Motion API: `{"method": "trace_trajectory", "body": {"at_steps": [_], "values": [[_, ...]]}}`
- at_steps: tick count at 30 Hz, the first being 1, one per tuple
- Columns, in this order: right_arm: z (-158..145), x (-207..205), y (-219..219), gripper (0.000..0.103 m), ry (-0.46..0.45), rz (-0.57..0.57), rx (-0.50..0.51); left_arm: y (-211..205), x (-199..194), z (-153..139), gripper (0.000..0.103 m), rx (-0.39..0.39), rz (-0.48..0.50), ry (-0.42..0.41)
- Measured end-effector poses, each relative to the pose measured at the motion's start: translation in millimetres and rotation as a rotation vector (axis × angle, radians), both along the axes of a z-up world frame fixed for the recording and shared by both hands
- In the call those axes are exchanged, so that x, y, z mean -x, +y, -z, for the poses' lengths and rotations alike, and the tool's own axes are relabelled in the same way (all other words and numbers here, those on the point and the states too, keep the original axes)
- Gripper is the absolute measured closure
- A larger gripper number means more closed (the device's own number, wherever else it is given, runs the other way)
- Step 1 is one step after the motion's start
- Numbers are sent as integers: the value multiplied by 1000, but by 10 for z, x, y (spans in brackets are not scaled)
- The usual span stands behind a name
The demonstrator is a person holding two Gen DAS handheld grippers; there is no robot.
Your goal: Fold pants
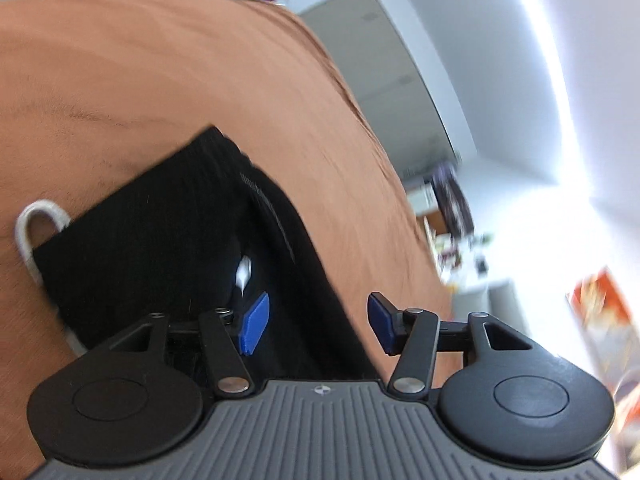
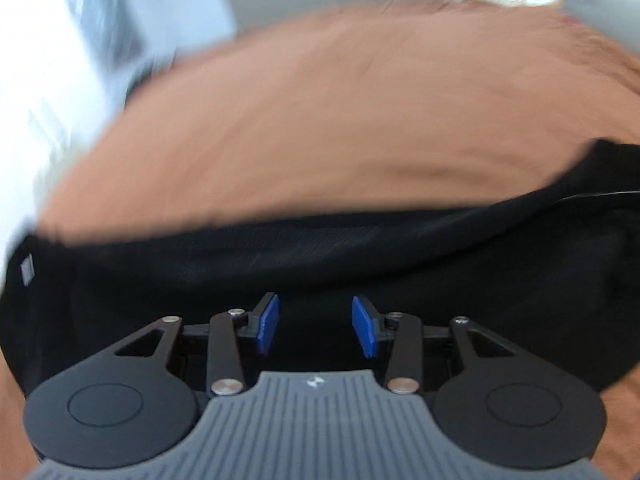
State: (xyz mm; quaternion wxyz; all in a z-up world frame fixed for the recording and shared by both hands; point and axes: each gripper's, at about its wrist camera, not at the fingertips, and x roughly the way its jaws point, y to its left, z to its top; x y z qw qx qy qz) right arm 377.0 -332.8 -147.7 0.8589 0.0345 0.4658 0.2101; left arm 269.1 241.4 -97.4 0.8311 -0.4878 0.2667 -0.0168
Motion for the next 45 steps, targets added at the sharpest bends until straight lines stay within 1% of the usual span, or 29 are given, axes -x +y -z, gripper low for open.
{"method": "trace_trajectory", "body": {"at_steps": [1, 3, 4, 5, 6, 7, 9, 10, 11, 13, 14, 15, 16, 17, 18, 19, 21, 23, 26, 28, 29, 32, 33, 35, 37, 39, 41, 42, 45], "values": [[88, -51, 184, 65, 40, -30, 25, -69, 59, -22, 38, -32, 16, -1], [184, -153, 487, 64, 63, -46, 80, -207, 201, -86, 38, -86, 49, -1], [187, -237, 611, 64, 49, -36, 97, -284, 262, -86, 36, -111, 63, 0], [170, -323, 687, 66, 38, -22, 94, -234, 306, -141, 35, -130, 74, 6], [124, -413, 748, 71, 13, 7, 71, -263, 351, -148, 34, -152, 83, 15], [43, -479, 757, 71, -45, 50, 26, -266, 443, -159, 33, -167, 87, 22], [-179, -516, 606, 71, -207, 139, -97, -255, 488, -153, 31, -188, 85, 43], [-269, -502, 525, 71, -254, 186, -138, -253, 523, -202, 28, -194, 80, 52], [-331, -489, 426, 70, -267, 229, -184, -146, 605, -188, 25, -200, 70, 58], [-401, -421, 164, 71, -259, 269, -268, -106, 681, -178, 12, -208, 43, 68], [-414, -349, -3, 68, -267, 277, -277, -28, 762, -172, 12, -201, 27, 74], [-444, -279, -72, 63, -280, 290, -266, 45, 803, -119, 12, -180, 7, 86], [-446, -176, -272, 60, -292, 312, -250, 88, 802, -66, 12, -144, -11, 95], [-444, -101, -470, 52, -296, 340, -246, 145, 789, 0, 12, -93, -31, 98], [-424, -22, -682, 45, -291, 380, -254, 188, 786, 79, 12, -37, -50, 93], [-388, 74, -868, 44, -279, 423, -267, 221, 782, 159, 12, 11, -66, 87], [-245, 307, -1345, 43, -239, 514, -293, 238, 678, 327, 12, 73, -91, 86], [-63, 516, -1763, 42, -181, 578, -311, 269, 605, 491, 12, 111, -112, 88], [226, 748, -2212, 40, -84, 631, -332, 295, 437, 663, 11, 169, -153, 100], [449, 809, -2399, 35, -20, 662, -391, 335, 384, 754, 0, 212, -176, 107], [533, 796, -2449, 35, 5, 675, -427, 362, 342, 808, 0, 234, -191, 117], [717, 777, -2524, 32, 45, 721, -530, 404, 260, 864, 0, 255, -210, 132], [670, 635, -2566, 31, 50, 737, -552, 410, 267, 857, 0, 263, -230, 133], [737, 540, -2562, 27, 55, 766, -590, 381, 384, 846, 0, 282, -293, 109], [771, 428, -2539, 27, 51, 796, -607, 322, 480, 806, 0, 239, -338, 83], [778, 325, -2461, 21, 42, 831, -618, 267, 452, 799, 0, 200, -322, 92], [782, 163, -2446, 17, 37, 877, -646, 252, 391, 800, 0, 183, -312, 115], [792, 31, -2433, 16, 35, 906, -649, 251, 370, 787, 0, 184, -313, 113], [692, -102, -2300, 16, 28, 974, -611, 249, 257, 758, 0, 183, -307, 129]]}}
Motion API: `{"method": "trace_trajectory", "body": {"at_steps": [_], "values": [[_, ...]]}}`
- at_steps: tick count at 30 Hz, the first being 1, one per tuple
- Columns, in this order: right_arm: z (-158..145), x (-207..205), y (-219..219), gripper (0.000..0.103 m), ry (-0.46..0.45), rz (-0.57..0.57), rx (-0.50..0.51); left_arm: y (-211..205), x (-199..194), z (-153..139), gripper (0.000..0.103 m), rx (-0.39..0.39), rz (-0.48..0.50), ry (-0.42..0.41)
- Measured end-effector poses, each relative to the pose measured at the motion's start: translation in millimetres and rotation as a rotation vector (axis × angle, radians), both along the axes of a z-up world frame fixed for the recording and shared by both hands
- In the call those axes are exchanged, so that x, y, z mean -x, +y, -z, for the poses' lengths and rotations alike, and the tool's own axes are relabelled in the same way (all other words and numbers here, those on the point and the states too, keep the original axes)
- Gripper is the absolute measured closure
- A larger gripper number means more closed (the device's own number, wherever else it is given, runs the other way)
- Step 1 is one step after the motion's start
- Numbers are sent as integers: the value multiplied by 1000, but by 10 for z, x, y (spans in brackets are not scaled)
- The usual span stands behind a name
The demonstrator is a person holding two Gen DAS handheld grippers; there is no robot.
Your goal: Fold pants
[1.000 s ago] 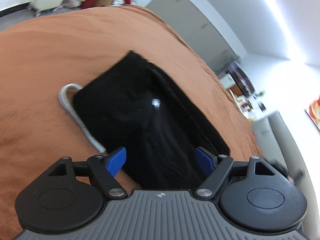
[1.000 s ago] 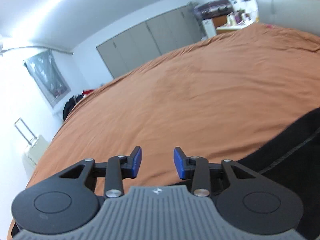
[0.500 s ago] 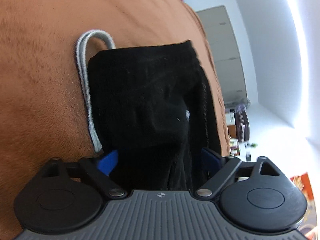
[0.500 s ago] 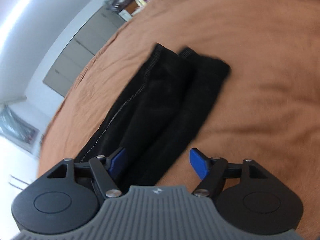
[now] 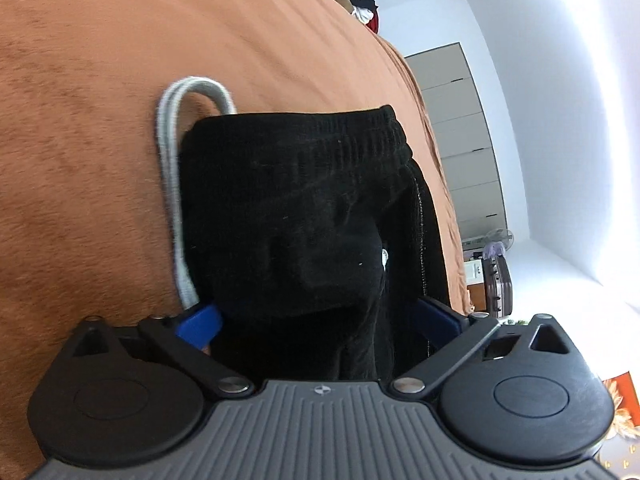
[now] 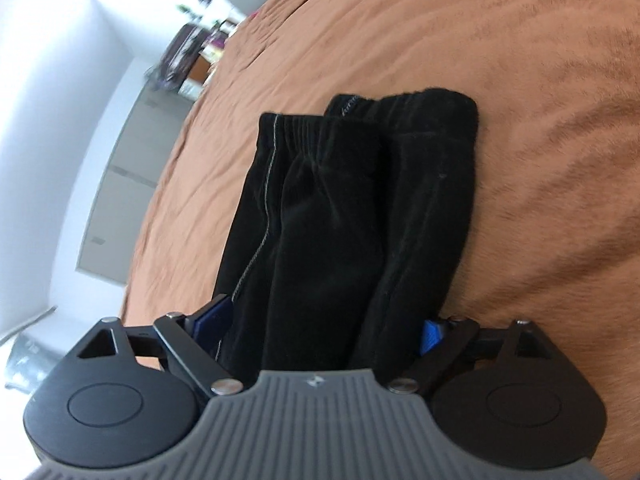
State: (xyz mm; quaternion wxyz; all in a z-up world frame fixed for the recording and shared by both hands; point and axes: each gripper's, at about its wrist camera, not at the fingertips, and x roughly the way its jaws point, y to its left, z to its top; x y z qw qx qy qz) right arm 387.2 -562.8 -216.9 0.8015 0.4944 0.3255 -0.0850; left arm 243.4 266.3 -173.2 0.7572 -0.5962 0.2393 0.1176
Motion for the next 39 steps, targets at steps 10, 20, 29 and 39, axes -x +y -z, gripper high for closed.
{"method": "trace_trajectory", "body": {"at_steps": [10, 20, 29, 39], "values": [[-33, -19, 57, 85, 19, -53, 58, 228, 453, 62, 58, 159, -119, -95], [-402, 158, 0, 86, -27, -79, 30, 241, 637, -415, 60, 14, 16, -115], [-661, 182, 67, 88, -105, -136, -6, 313, 1096, -704, 61, -19, -22, -188], [-696, 1139, 461, 88, -96, -299, -161, 1093, 2358, -768, 60, -28, -81, -68]]}}
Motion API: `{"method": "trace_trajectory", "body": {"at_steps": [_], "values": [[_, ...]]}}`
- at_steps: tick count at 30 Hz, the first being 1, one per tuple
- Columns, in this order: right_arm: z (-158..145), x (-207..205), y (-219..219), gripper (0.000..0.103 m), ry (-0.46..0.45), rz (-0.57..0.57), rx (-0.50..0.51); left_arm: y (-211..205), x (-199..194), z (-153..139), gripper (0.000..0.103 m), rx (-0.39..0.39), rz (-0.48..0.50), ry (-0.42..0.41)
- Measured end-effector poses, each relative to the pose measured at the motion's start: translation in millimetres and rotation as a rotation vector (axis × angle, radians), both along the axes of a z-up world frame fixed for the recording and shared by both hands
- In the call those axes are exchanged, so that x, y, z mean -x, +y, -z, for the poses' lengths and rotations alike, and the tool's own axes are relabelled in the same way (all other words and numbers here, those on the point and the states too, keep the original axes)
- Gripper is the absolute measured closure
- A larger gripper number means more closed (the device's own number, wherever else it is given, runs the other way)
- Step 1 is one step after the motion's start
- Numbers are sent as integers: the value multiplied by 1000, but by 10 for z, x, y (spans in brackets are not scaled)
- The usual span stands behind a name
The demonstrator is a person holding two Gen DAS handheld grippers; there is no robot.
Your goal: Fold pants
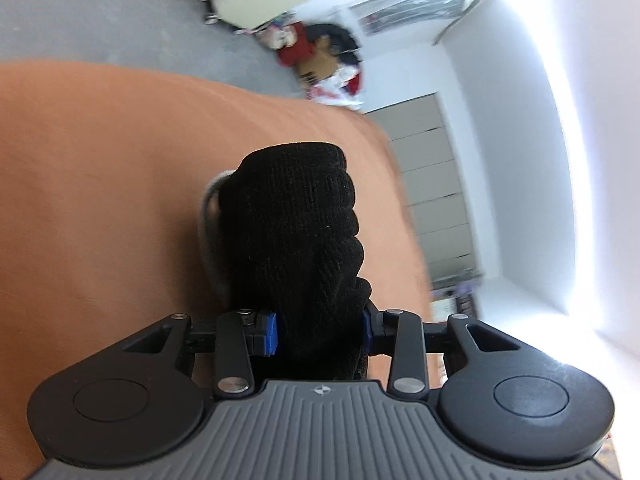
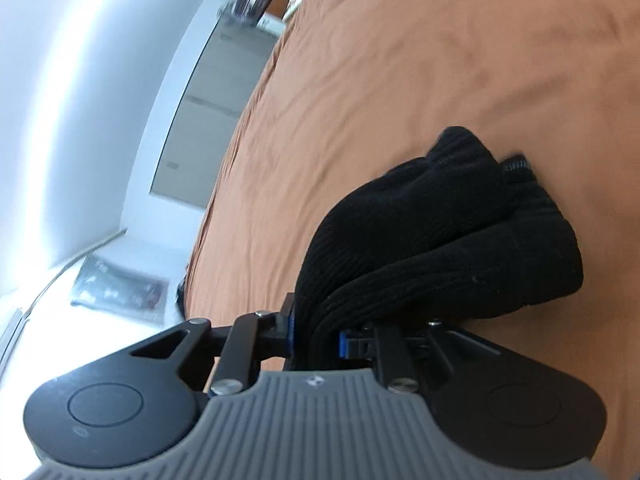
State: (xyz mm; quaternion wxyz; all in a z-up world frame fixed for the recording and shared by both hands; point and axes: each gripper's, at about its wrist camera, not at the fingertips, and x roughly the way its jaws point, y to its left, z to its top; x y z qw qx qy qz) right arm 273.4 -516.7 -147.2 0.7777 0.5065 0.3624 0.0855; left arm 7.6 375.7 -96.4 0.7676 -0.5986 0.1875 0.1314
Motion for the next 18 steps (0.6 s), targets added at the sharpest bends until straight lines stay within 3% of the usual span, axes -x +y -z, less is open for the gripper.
{"method": "trace_trajectory", "body": {"at_steps": [3, 5, 6, 8, 9, 10, 12, 15, 18], "values": [[262, 271, 124, 87, 37, -30, 76, 54, -80, 156, 58, -15, 76, 121], [553, 297, 160, 82, 150, -85, 143, 73, -57, 210, 56, -31, 88, 174], [679, 329, 122, 80, 180, -91, 129, 53, -51, 213, 54, -31, 86, 172], [734, 447, -39, 70, 151, -24, 48, 68, -15, 178, 52, -25, 68, 159], [687, 491, -105, 63, 135, 5, 45, 87, 55, 170, 52, -21, 56, 154], [600, 524, -155, 63, 113, 26, 75, 93, 84, 139, 51, -16, 46, 147], [360, 558, -202, 63, 61, 46, 204, 77, 202, 43, 47, -34, 25, 139], [41, 554, -238, 63, -23, 98, 384, -35, 375, -155, 30, -154, 5, 143], [-21, 389, -278, 60, -39, 104, 387, -142, 327, -253, 26, -245, 73, 135]]}}
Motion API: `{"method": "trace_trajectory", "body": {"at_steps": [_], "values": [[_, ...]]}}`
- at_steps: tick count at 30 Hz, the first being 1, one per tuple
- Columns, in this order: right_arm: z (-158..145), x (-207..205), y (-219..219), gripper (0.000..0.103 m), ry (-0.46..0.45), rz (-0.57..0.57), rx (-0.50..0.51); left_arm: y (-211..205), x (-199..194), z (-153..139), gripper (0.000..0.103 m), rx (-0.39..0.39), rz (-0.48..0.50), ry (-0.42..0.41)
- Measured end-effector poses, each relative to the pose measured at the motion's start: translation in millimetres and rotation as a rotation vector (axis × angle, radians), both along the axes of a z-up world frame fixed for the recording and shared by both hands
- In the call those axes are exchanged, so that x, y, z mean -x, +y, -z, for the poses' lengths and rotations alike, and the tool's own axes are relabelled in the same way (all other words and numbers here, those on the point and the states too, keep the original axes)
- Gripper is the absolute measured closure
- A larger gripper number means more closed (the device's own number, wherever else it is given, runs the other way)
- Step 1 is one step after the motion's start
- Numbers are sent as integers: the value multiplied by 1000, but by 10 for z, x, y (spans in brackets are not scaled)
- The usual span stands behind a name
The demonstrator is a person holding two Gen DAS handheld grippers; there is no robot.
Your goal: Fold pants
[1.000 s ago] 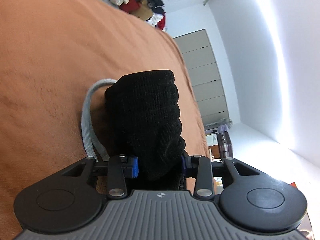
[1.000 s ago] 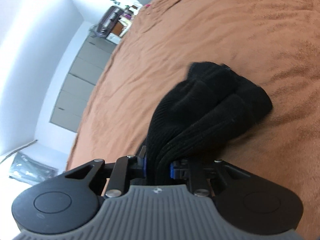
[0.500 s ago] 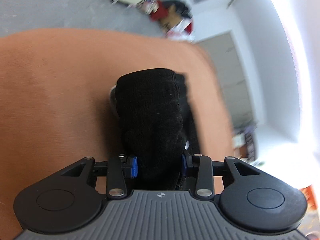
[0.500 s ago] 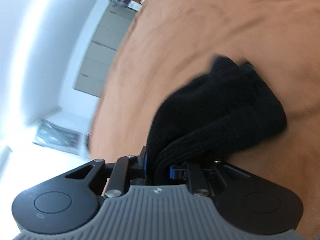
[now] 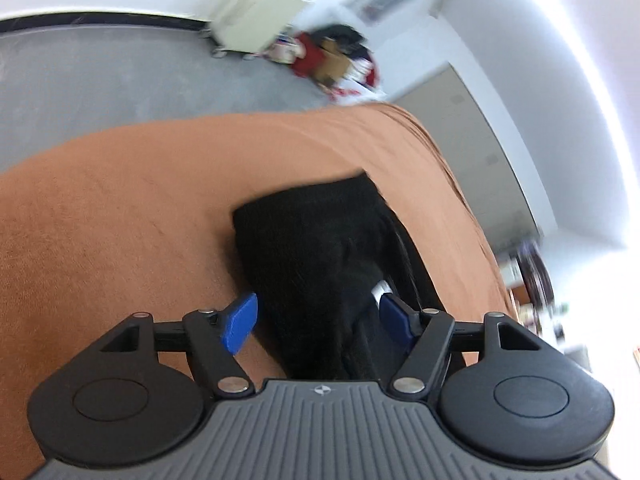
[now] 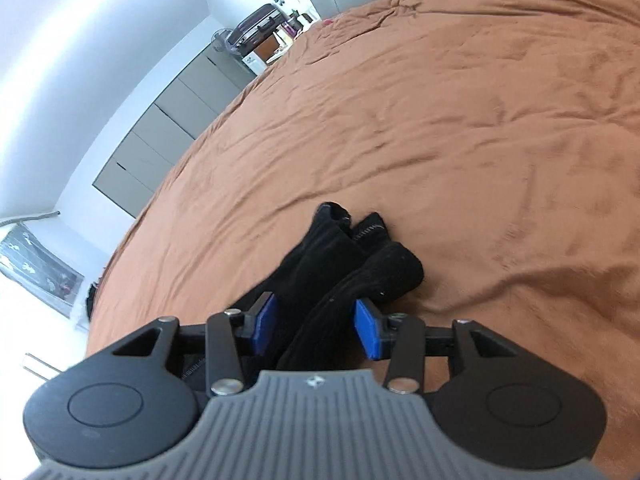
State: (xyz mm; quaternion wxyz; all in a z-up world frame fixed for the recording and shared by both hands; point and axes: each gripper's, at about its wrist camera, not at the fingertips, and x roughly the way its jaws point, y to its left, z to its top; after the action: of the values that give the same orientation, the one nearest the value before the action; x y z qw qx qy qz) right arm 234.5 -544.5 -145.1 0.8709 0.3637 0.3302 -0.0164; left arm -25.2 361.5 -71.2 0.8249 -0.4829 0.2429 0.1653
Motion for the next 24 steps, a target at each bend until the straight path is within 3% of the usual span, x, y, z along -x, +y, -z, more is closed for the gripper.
{"method": "trace_trajectory", "body": {"at_steps": [2, 4, 6, 7, 9, 13, 16, 17, 18, 22, 24], "values": [[39, -80, 7, 62, 18, 28, 34, -142, -78, -60, 26, -15, 42, -11], [93, -27, 42, 73, 54, 91, 96, -261, -30, -115, 25, -31, 63, -39], [151, 167, 146, 74, 70, 153, 121, -354, 18, -156, 21, -47, 62, -68], [154, 188, 209, 74, 83, 174, 149, -406, 33, -169, 19, -54, 62, -83], [135, 355, 318, 59, 127, 166, 189, -444, 55, -153, 18, -62, 63, -104], [106, 678, 252, 60, 91, 107, 18, -474, 54, -10, 15, -54, 95, -100], [-64, 918, 188, 58, -56, 130, 43, -484, -20, 173, 15, 4, 104, -54], [-111, 927, 158, 52, -79, 139, 65, -505, -70, 231, 15, 20, 109, -47], [-124, 890, 107, 46, -84, 144, 63, -539, -116, 277, 15, 29, 116, -40], [50, 582, -98, 45, -40, 127, -107, -708, -189, 357, 15, 54, 151, -33], [108, 414, -99, 45, -2, 118, -128, -771, -176, 362, 15, 64, 161, -41]]}}
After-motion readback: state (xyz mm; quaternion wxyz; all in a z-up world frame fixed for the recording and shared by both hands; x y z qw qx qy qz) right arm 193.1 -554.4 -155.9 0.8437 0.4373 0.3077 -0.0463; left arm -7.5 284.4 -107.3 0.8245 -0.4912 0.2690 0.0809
